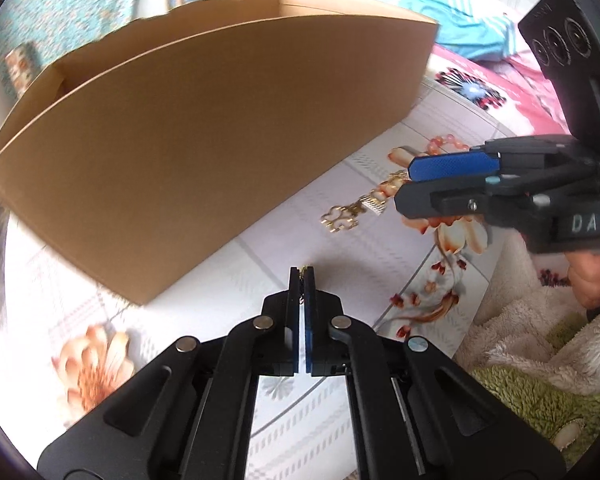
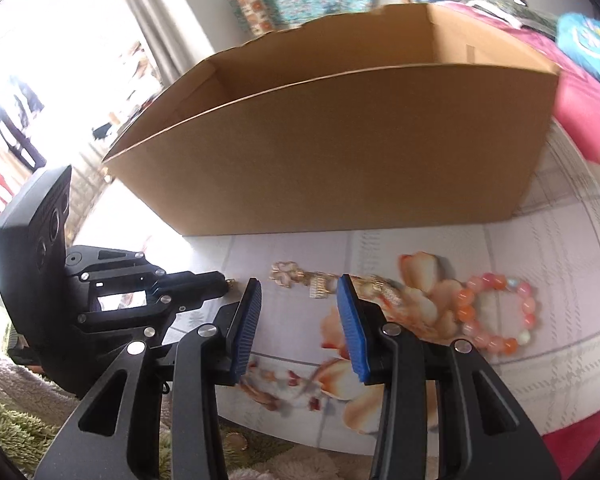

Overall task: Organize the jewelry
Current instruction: 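Close the right gripper on the gold flower-shaped charm and lift it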

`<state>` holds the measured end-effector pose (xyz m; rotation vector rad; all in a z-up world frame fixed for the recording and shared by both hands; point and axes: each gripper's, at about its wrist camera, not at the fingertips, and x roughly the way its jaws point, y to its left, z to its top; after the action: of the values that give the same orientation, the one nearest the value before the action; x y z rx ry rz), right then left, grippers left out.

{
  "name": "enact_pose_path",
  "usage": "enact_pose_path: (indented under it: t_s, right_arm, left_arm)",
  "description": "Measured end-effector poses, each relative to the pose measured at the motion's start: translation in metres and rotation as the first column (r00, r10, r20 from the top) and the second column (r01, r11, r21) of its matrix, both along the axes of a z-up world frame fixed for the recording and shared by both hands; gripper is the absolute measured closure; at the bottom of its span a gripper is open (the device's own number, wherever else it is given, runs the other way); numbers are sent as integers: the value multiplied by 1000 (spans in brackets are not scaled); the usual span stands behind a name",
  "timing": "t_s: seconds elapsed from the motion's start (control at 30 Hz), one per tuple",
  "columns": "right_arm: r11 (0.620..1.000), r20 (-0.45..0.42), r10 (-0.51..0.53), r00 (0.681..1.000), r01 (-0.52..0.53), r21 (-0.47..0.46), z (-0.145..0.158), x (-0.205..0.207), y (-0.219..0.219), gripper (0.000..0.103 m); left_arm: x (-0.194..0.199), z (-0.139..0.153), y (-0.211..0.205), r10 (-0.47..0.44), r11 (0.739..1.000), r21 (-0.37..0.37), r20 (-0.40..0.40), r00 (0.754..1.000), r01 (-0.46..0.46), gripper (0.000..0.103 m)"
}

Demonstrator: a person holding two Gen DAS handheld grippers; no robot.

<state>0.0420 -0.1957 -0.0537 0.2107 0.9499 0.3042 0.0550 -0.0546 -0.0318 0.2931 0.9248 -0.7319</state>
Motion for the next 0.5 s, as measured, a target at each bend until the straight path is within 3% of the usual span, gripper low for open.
enact_pose_path:
  t_s: [0.23,0.5]
  right_arm:
    - [997,-31,57,998,-58,-53,-7,19,32,64]
    - [992,-55,56,997,-62,-110,-18,33,53,65]
  left_arm:
    - [1,-1,13,67,998,-12,6,998,-67,102]
    - [2,-2,19,69,997,-35,1,998,-69,102]
